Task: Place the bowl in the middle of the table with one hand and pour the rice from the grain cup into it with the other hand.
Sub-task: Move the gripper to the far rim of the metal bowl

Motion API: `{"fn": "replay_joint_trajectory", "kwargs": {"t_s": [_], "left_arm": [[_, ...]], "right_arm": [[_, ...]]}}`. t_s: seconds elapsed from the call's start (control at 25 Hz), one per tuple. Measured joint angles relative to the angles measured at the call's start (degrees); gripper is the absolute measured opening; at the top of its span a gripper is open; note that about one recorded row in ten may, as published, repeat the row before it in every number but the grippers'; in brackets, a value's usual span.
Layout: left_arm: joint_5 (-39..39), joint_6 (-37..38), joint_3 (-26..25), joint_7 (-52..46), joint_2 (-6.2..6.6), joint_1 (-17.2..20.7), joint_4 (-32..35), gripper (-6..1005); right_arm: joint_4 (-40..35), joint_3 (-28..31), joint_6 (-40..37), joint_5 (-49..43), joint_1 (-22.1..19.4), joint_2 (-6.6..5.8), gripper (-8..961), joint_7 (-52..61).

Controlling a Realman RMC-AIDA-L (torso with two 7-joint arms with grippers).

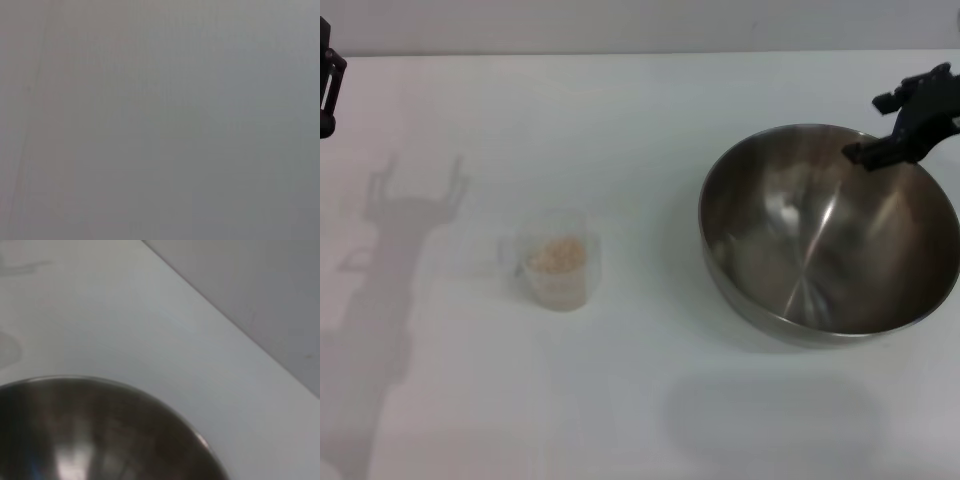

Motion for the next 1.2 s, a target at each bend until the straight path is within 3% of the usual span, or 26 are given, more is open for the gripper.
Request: {"fn": "replay_joint_trajectory", "kwargs": {"t_s": [0.72,1.2], "left_arm": [[-0.36,-0.02,-0.02,0.19,0.00,-0.02,-0.06,764],[-0.30,0.09,0.11,0.14,-0.01,0.01,-0.08,760]], "right_arm": [[6.80,0.45,-2.22,0.02,1.81,-0.04,719,-3.84],[7.10,0.50,-1.92,0.01,1.89,-0.10,712,-4.05]]}}
